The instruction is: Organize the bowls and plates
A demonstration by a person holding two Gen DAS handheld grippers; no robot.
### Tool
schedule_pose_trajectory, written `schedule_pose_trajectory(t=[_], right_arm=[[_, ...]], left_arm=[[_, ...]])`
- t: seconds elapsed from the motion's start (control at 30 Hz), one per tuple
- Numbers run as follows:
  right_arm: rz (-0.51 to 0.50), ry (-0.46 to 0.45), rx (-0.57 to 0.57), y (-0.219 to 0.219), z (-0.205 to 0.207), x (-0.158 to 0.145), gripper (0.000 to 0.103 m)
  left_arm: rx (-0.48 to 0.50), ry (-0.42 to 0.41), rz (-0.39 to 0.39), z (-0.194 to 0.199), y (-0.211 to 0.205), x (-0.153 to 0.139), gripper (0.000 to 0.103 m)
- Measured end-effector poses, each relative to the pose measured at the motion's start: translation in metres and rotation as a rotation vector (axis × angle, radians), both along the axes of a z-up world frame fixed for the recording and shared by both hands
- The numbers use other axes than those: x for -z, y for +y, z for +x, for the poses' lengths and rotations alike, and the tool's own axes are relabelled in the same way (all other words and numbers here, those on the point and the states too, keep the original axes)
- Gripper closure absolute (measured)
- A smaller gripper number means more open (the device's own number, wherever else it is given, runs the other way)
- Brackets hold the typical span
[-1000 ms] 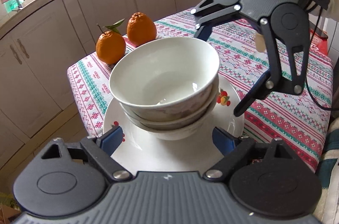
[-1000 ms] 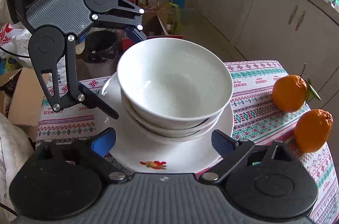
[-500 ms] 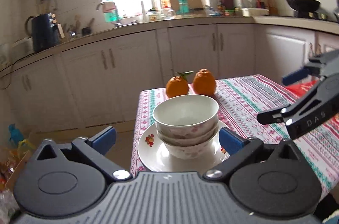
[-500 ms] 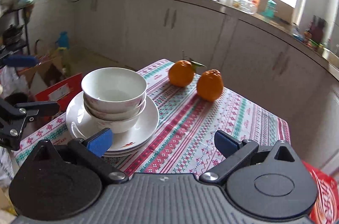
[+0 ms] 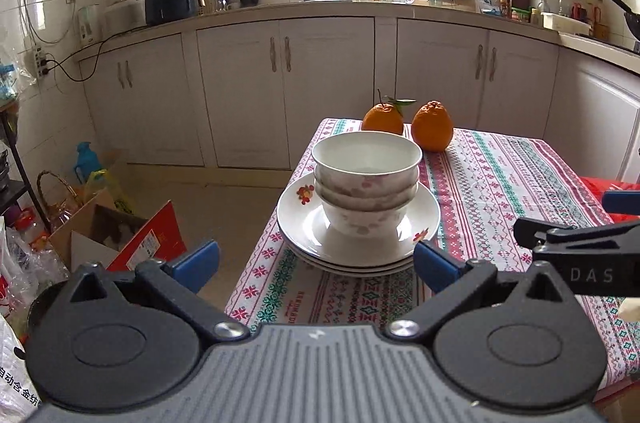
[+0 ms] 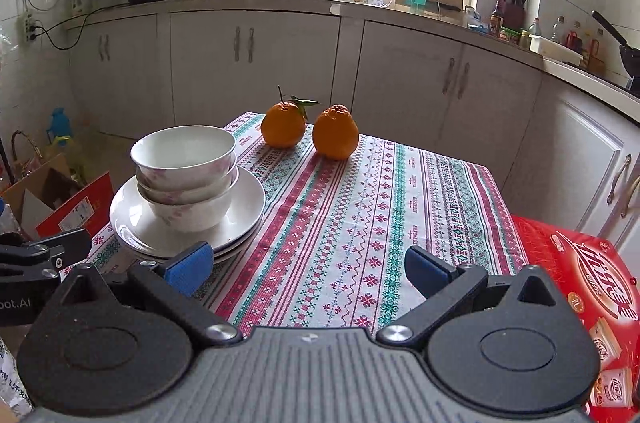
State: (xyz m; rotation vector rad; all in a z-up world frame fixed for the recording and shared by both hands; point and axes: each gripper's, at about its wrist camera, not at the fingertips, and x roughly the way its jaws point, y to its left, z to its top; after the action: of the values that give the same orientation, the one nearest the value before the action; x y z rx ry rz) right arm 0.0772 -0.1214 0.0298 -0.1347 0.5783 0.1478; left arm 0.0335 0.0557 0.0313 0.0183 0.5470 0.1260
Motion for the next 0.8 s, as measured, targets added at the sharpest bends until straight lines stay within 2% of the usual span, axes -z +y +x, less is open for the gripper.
schedule_pose_trajectory(t=[0.8], right_arm=[[-0.017, -0.034, 0.011, 0.0076, -0.0082, -0.0046, 0.000]], left_arm=[[-0.016, -0.007, -0.006, -0.0026, -0.0036, -0.0046, 0.001]])
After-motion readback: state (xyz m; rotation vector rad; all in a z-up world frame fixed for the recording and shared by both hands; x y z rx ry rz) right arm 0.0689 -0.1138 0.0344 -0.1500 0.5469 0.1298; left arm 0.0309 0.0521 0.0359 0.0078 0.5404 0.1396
